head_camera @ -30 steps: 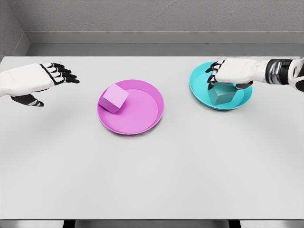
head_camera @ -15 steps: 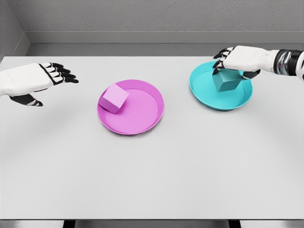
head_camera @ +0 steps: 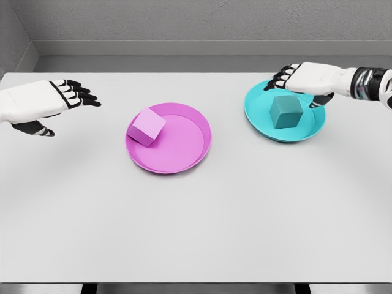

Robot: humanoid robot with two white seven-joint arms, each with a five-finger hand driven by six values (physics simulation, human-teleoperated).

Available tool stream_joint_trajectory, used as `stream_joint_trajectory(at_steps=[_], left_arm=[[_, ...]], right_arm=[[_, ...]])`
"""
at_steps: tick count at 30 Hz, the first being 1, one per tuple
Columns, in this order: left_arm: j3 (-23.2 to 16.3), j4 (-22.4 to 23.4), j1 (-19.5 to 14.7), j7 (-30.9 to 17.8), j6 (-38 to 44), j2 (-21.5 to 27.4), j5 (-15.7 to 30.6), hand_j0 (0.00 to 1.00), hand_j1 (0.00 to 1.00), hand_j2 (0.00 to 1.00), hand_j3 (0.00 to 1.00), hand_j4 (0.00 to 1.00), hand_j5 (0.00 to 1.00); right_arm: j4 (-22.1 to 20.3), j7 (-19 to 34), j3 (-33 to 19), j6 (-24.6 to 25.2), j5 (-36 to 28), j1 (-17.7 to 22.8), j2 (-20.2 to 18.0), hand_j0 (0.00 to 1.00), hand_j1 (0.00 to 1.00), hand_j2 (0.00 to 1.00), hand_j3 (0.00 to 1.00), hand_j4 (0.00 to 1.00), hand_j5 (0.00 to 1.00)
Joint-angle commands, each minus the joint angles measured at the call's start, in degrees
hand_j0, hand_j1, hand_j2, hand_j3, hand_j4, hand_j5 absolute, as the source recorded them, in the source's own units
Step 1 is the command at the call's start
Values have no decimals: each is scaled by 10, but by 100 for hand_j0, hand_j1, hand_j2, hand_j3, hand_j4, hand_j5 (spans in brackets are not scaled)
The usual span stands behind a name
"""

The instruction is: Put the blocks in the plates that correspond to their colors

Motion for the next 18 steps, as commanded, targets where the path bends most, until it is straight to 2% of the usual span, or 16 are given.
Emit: stream_joint_trajectory(at_steps=[1,3,6,11,13,18], left_arm=[[1,-1,0,0,1,3,3,100,100,100,100,100,100],[1,-5,0,0,1,6,3,100,100,100,100,100,100],[1,-5,0,0,1,8,3,100,100,100,100,100,100],[8,-2,0,0,1,13,3,100,100,100,100,100,100],[8,-2,0,1,1,14,3,100,100,100,100,100,100],[8,0,0,2,1,17,4,100,100,100,100,100,100]], right_arm=[[-2,-1,-3,1,-5,0,-17,100,100,100,100,100,100],[-14,-10,-9,1,-6,1,-35,100,100,100,100,100,100],[-62,-29,-11,1,-8,3,-85,100,100,100,100,100,100],[-73,-44,-14,1,-9,11,-117,100,100,100,100,100,100],[-111,-52,-14,1,-9,23,-143,100,100,100,100,100,100],[-134,-59,-14,1,-9,51,-147,100,100,100,100,100,100]])
